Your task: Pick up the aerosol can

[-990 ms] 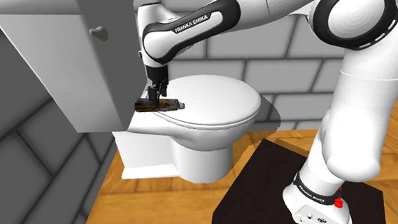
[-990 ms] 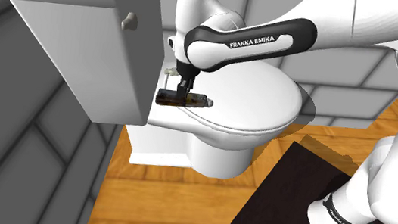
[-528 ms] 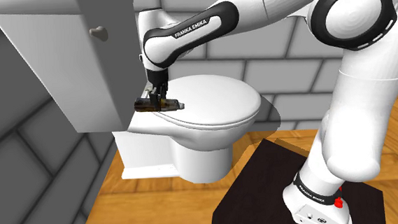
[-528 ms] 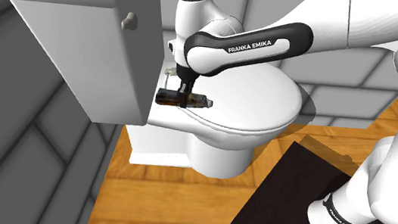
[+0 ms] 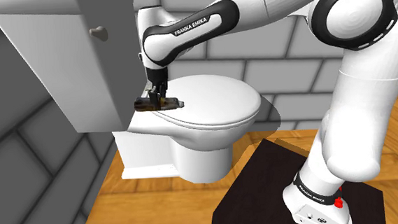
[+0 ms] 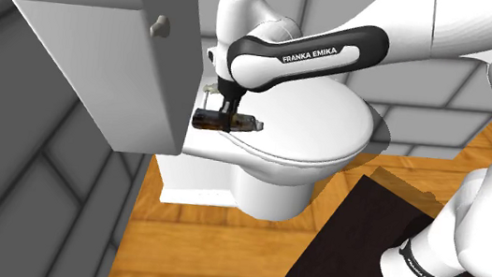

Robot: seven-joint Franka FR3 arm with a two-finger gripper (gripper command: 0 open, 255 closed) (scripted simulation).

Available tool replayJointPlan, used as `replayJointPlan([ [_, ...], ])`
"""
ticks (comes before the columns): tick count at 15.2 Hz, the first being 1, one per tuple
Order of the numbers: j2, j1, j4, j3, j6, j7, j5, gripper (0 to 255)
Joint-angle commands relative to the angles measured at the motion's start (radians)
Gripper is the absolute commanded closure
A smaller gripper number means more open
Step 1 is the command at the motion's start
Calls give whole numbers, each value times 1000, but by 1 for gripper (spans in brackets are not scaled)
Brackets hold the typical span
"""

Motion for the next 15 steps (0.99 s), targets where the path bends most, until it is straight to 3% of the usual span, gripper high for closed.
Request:
replayJointPlan([
  [1, -7, -1, 14, 0, -21, -2, 1, 255],
  [15, -32, -1, 145, 0, -177, -6, 5, 255],
])
